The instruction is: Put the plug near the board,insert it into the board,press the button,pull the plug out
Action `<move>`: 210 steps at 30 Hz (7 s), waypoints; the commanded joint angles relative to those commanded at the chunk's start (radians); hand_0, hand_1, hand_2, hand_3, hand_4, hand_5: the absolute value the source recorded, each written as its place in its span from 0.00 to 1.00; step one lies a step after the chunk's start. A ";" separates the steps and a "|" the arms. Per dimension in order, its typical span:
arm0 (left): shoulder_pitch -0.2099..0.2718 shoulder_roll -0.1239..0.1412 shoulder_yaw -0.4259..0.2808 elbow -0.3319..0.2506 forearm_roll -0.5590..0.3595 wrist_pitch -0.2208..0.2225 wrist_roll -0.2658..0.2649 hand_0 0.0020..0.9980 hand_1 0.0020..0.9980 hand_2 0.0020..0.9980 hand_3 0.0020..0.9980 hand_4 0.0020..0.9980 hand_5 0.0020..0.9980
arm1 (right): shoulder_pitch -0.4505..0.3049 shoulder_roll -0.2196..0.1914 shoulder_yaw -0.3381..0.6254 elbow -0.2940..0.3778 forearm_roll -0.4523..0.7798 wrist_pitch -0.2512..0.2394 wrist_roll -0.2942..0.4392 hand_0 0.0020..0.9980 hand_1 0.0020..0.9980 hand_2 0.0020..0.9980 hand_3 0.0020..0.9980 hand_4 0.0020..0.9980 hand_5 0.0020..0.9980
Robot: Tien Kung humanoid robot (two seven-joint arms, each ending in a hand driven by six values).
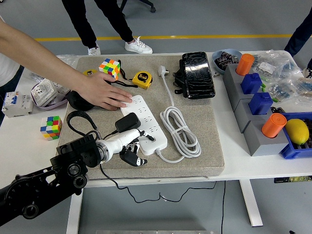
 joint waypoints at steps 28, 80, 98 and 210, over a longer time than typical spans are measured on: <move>0.014 0.004 -0.050 -0.041 -0.010 0.041 -0.065 0.05 0.07 0.16 0.82 0.78 0.00 | 0.002 0.002 -0.004 0.000 0.000 0.000 0.001 0.58 0.64 0.60 0.54 0.93 0.47; 0.077 0.016 -0.009 0.096 -0.476 0.500 -0.771 0.67 0.72 0.75 0.74 0.87 0.26 | 0.042 -0.001 -0.078 -0.012 0.034 0.000 0.004 0.58 0.64 0.60 0.54 0.93 0.47; 0.078 0.013 -0.040 0.057 -0.409 0.488 -0.720 0.51 0.67 0.73 0.71 0.87 0.27 | 0.034 -0.008 -0.081 -0.008 0.032 -0.001 0.002 0.58 0.64 0.60 0.54 0.93 0.47; 0.015 0.009 -0.034 0.050 -0.087 0.261 -0.327 0.18 0.08 0.25 0.63 0.89 0.31 | 0.021 -0.016 -0.035 0.003 0.008 0.000 0.001 0.58 0.64 0.60 0.54 0.93 0.47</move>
